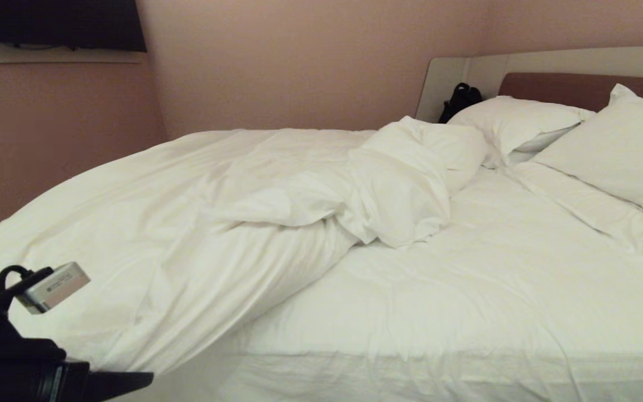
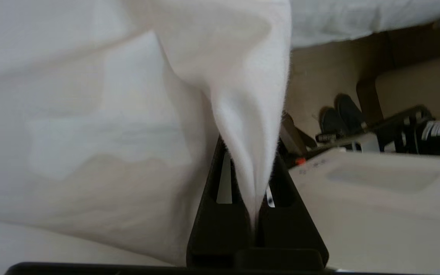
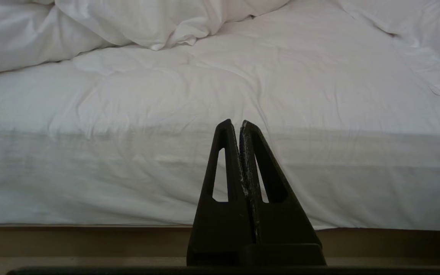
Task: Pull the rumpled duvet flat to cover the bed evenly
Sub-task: Flatten the corners of the folded blanket
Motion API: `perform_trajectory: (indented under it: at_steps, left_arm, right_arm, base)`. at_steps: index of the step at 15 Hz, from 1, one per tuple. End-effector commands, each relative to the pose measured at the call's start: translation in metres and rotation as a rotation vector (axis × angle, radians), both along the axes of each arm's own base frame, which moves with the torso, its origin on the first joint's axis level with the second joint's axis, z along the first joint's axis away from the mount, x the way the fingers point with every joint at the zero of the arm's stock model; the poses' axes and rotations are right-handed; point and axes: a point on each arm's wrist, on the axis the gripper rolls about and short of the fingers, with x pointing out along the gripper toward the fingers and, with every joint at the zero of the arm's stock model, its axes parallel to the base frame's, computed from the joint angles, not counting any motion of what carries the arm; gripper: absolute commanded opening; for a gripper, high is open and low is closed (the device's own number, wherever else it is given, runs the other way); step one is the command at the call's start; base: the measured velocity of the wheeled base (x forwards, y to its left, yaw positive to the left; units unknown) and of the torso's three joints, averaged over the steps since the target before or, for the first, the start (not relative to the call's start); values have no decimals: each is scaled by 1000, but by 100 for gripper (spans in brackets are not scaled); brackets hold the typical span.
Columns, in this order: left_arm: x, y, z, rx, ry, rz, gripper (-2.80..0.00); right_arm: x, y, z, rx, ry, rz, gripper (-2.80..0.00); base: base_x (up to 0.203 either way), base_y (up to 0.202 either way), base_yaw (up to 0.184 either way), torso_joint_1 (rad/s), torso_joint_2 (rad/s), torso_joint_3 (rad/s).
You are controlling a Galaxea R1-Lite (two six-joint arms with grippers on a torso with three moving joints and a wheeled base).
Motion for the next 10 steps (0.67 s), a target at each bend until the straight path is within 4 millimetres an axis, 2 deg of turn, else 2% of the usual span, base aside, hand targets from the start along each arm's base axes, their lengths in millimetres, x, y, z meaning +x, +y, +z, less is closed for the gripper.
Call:
perform_trajectory:
  at_steps: [1, 6, 10]
  left_arm:
    - [-18, 1, -9, -6, 4, -13, -280]
    - [-41, 4, -26, -21, 18, -28, -280]
    - [-47, 4, -33, -23, 31, -32, -280]
  right_arm:
    - [0, 0, 0, 0, 0, 0, -280]
    - [0, 0, 0, 0, 0, 0, -280]
    - [0, 0, 0, 0, 0, 0, -280]
  base:
    - [0, 0, 0, 0, 0, 0]
    - [0, 0, 0, 0, 0, 0]
    - [0, 0, 0, 0, 0, 0]
